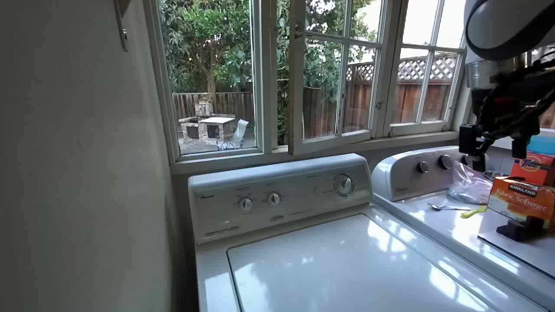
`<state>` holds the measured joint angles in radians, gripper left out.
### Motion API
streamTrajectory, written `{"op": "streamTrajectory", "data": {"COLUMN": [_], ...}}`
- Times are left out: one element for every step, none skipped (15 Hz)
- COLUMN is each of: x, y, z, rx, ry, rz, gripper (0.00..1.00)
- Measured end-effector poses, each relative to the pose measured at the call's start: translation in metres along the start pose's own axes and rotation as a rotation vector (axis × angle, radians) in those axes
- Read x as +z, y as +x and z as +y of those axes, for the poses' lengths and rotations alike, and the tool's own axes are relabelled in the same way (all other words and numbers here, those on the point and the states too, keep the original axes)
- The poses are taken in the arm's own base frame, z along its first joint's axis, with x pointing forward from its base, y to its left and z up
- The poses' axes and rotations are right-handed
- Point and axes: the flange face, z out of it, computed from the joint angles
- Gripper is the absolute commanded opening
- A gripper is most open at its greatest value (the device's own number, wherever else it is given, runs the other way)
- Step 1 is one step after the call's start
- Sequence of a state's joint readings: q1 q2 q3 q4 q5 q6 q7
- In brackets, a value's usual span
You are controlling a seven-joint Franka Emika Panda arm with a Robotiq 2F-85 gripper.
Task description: Push closed the window
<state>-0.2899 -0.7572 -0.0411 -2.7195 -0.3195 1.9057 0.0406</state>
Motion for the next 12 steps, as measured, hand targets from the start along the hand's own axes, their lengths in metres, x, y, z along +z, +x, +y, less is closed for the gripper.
{"op": "streamTrajectory", "data": {"x": [0.0000,0.0000,0.0000,0.0000,0.0000,0.0000,0.0000,0.0000,0.0000,0.0000,-0.0002,-0.0024], "y": [0.0000,0.0000,0.0000,0.0000,0.0000,0.0000,0.0000,0.0000,0.0000,0.0000,0.0004,0.0031], "z": [0.0000,0.0000,0.0000,0.0000,0.0000,0.0000,0.0000,0.0000,0.0000,-0.0001,-0.0004,-0.0015], "rx": [0.000,0.000,0.000,0.000,0.000,0.000,0.000,0.000,0.000,-0.001,-0.009,-0.019], "ry": [0.000,0.000,0.000,0.000,0.000,0.000,0.000,0.000,0.000,0.001,0.007,0.023], "rz": [0.000,0.000,0.000,0.000,0.000,0.000,0.000,0.000,0.000,0.000,0.003,0.029], "gripper": [1.00,1.00,1.00,1.00,1.00,1.00,1.00,1.00,1.00,1.00,1.00,1.00]}}
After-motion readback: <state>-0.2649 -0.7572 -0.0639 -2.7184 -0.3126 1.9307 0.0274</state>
